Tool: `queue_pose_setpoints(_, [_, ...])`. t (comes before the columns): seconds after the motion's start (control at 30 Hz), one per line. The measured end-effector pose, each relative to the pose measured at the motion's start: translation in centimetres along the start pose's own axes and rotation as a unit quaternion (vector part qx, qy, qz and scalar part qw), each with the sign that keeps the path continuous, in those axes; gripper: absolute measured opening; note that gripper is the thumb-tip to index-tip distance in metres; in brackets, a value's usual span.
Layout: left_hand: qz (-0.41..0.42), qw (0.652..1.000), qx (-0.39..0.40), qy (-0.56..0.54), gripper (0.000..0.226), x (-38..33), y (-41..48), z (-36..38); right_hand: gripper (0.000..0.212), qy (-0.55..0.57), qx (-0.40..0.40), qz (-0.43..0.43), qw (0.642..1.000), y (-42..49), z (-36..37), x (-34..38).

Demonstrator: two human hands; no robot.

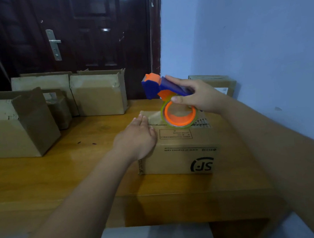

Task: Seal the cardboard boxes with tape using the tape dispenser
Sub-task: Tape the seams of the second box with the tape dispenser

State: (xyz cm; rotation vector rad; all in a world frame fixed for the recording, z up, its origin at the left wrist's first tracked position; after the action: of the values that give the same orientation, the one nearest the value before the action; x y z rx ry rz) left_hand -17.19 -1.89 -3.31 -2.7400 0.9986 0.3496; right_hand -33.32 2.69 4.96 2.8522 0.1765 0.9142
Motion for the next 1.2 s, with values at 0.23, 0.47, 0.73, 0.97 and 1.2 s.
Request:
queue_pose_setpoints(0.23, [0.010, 1.000, -0.001, 0.021, 0.055, -0.5, -0.1, 0.0, 0.059, -0.113, 0.051, 0.051, 0.991, -1.4, -1.8, -0.2])
queue_pose_setpoints(0.47, [0.012, 0.999, 0.005, 0.035, 0.054, -1.0, -0.3, -0.2, 0.058, -0.167, 0.099, 0.085, 0.977, -2.0, -2.1, 0.5])
queue_pose_setpoints(0.73, [0.013, 0.999, -0.002, 0.034, 0.053, -1.1, -0.2, 0.0, 0.051, -0.056, 0.074, 0.102, 0.990, -7.1, -6.1, -1.8])
queue_pose_setpoints(0.97, [0.024, 0.999, -0.004, 0.022, 0.052, -0.9, -0.4, 0.2, 0.056, -0.003, 0.050, 0.101, 0.994, -10.3, -4.7, -5.5])
queue_pose_setpoints(1.2, [0.007, 0.999, -0.010, 0.042, 0.050, -1.2, -0.6, -0.3, 0.052, 0.041, 0.030, 0.090, 0.995, -11.5, -4.2, -6.4])
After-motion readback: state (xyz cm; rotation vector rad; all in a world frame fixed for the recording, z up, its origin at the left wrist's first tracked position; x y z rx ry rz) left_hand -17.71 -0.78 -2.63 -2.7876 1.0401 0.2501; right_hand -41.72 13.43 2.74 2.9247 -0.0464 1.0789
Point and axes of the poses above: each hand's wrist, its own y-axis towards the middle knuckle, its own z-axis out of the palm, x = y × z, the point moved 7 cm from there along y, towards the middle knuckle, and after that the axes turned 11 degrees about x, right-handed, at the moved point
